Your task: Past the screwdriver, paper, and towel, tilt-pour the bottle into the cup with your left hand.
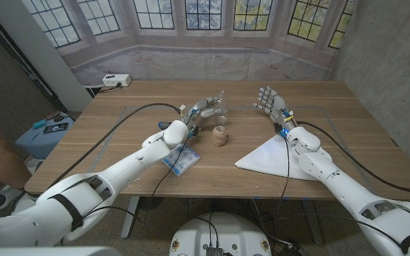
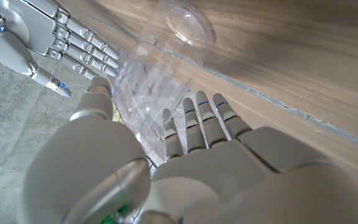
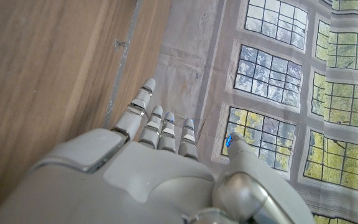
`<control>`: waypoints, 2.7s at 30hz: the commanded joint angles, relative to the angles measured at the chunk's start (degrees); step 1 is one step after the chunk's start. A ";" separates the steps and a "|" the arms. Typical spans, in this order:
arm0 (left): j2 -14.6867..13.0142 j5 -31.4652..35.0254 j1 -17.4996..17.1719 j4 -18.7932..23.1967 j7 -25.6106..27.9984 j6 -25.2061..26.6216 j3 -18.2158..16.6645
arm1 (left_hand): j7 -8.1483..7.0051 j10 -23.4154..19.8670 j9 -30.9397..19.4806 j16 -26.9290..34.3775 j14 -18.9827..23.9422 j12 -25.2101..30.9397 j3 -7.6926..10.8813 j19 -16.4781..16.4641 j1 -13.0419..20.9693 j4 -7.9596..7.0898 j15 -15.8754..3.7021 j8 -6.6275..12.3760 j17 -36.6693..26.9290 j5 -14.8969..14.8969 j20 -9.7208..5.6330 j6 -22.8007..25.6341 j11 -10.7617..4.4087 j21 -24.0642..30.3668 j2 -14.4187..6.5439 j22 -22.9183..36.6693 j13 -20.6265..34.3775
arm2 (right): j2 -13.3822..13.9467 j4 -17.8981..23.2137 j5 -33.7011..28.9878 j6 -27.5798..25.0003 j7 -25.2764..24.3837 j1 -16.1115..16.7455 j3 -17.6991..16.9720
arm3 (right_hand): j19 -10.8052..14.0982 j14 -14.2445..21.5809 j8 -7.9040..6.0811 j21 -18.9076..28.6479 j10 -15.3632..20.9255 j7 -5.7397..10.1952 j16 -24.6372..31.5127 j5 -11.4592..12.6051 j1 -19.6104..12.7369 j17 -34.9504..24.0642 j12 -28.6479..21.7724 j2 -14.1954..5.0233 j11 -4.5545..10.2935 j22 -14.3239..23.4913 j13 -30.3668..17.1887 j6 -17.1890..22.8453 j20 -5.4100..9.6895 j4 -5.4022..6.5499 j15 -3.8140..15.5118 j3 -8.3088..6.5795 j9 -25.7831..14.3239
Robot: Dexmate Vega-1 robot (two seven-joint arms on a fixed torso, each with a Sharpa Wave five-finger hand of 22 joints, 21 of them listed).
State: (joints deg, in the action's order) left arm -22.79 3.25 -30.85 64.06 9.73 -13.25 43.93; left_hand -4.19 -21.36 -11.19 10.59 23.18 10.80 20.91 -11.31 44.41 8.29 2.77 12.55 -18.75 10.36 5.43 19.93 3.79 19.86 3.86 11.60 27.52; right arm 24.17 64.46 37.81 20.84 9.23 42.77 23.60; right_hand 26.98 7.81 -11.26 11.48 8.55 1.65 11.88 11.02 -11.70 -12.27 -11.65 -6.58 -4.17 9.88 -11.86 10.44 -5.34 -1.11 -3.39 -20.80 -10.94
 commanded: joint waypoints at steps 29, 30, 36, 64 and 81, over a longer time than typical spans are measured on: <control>-4.39 -1.13 -1.82 7.53 -3.84 2.44 -1.52 | 2.03 3.37 -0.03 0.29 -3.58 0.22 -2.78 2.72 -4.01 -1.45 1.67 -1.83 1.56 0.89 0.85 -4.71 1.05 -1.43 2.38 0.27 -1.22 | -0.20 2.07 -1.06 -0.42 -1.45 0.57 0.72 | 0.16 0.55 -0.07 -0.12 0.16 0.76 0.27 -0.14 0.50 -0.13 -0.10 -0.01 -0.13 0.18 -0.15 -0.16 -0.20 -0.23 -0.29 -0.62 -0.05; -4.64 -0.93 -2.12 8.09 -3.53 2.64 -1.65 | 2.10 3.39 -0.03 0.31 -3.58 0.24 -2.83 2.80 -4.12 -1.50 1.70 -1.81 1.58 0.91 0.86 -4.69 1.11 -1.47 2.38 0.27 -1.24 | -0.18 2.22 -1.10 -0.47 -1.55 0.64 0.74 | 0.17 0.53 -0.06 -0.12 0.21 0.80 0.26 -0.14 0.52 -0.13 -0.12 0.00 -0.21 0.18 -0.15 -0.18 -0.19 -0.23 -0.28 -0.61 -0.05; -5.87 -1.00 -3.96 10.59 -2.17 3.20 -2.89 | 2.42 3.31 -0.01 0.45 -3.69 0.41 -3.08 2.88 -4.82 -1.84 1.68 -1.68 1.67 1.02 0.91 -4.52 0.99 -1.53 2.30 0.28 -1.36 | -0.28 2.83 -1.24 -0.71 -1.83 0.85 0.99 | 0.19 0.49 -0.03 -0.11 0.18 0.90 0.25 -0.14 0.54 -0.13 -0.11 -0.01 -0.36 0.18 -0.15 -0.25 -0.17 -0.26 -0.33 -0.65 -0.05; -7.38 -3.97 -9.90 16.21 3.09 2.10 -8.17 | 5.57 1.00 0.05 2.03 -2.54 1.87 -3.16 2.57 -12.10 -7.07 1.23 -0.40 1.80 0.87 -0.40 -0.03 0.42 -1.48 -5.00 0.55 -2.47 | 0.13 3.31 -1.65 -1.35 -1.53 0.06 1.32 | -0.03 0.49 -0.03 -0.20 0.11 0.30 0.29 -0.17 0.75 -0.18 -0.10 0.01 -0.18 0.18 -0.15 -0.18 -0.15 -0.35 -0.25 -0.78 -0.04; -6.81 -6.05 -15.03 20.03 7.29 0.76 -10.88 | 10.09 -0.17 0.08 2.81 -1.80 2.53 -0.10 2.63 -20.83 -14.91 1.70 -1.05 1.81 0.55 -1.20 0.58 1.24 -1.06 -16.22 0.99 -3.16 | 1.89 6.64 -1.27 -1.87 -1.76 2.16 0.80 | -0.01 0.46 0.04 -0.19 0.16 0.08 0.28 -0.17 0.79 -0.17 -0.12 0.02 -0.32 0.18 -0.15 -0.34 -0.11 -0.48 -0.25 -0.89 -0.03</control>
State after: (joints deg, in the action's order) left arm -29.79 -1.62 -42.79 81.82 14.69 -11.77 34.76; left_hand 5.21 -21.45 -10.91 13.15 21.11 12.98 19.76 -8.59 23.95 -5.58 3.88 11.64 -16.75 10.58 4.48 20.30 4.23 18.42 -11.24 12.41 24.16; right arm 25.19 69.42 36.21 19.29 7.63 43.83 24.68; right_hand 26.97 8.12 -11.26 11.48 8.55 2.04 11.88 11.02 -11.69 -12.27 -11.65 -6.57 -4.17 9.88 -11.86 10.03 -5.32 -1.50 -3.69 -21.19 -10.94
